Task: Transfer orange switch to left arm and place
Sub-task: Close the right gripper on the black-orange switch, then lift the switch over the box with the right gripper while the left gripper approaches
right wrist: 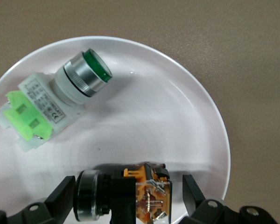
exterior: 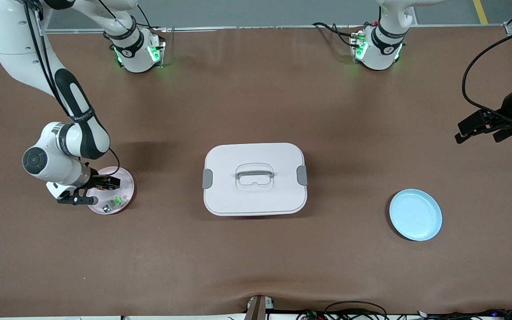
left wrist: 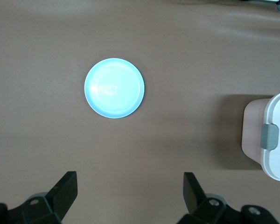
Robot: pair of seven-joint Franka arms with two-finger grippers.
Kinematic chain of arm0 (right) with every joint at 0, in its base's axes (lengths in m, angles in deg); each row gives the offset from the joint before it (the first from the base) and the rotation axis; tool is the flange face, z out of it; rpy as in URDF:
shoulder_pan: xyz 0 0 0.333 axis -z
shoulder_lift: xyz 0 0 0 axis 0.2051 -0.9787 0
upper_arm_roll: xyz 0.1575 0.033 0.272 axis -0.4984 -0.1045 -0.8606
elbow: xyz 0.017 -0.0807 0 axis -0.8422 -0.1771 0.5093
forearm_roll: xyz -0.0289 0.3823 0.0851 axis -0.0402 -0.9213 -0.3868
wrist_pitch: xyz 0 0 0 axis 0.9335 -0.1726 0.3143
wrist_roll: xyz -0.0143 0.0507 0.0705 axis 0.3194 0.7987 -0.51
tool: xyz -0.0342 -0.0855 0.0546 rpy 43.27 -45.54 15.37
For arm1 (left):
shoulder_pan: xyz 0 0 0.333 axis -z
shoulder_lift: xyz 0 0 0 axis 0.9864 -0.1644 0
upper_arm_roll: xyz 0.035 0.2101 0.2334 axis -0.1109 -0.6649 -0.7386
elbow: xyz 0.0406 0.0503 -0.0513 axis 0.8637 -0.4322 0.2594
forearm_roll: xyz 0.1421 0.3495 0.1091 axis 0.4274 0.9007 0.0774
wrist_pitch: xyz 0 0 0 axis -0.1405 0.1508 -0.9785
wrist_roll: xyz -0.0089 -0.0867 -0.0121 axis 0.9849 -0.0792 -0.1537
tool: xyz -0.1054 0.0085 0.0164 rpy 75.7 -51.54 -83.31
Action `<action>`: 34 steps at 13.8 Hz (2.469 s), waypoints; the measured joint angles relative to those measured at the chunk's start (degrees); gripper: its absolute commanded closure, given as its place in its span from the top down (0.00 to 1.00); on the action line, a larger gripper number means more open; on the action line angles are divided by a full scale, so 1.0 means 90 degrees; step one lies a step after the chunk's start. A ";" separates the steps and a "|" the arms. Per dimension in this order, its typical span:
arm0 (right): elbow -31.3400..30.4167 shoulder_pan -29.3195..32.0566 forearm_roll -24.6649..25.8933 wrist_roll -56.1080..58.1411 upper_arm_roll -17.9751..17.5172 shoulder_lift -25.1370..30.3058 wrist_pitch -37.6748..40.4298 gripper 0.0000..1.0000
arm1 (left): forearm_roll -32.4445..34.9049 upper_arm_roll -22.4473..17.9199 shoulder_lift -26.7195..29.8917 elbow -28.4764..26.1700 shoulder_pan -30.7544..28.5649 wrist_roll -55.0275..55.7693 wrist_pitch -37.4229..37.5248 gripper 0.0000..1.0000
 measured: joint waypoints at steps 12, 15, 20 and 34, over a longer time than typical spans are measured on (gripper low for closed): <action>0.0904 0.0068 -0.1072 0.0150 0.0017 0.0031 0.1931 0.00 | 0.0000 0.0000 0.0000 0.0000 0.0000 0.0000 0.0000 1.00; 0.1528 0.0136 -0.1830 0.0147 0.0037 0.0125 0.3434 0.00 | 0.0000 0.0000 0.0000 0.0000 0.0000 0.0000 0.0000 1.00; 0.2056 0.0174 -0.2683 -0.0564 0.0004 0.0358 0.4823 0.00 | 0.0000 0.0000 -0.0002 -0.0001 -0.0001 0.0000 0.0000 1.00; 0.3393 -0.2520 -0.3705 -0.7757 -0.0135 0.1335 0.5304 0.00 | -0.1906 -0.0016 -0.0049 0.0003 -0.0313 0.0023 0.0000 1.00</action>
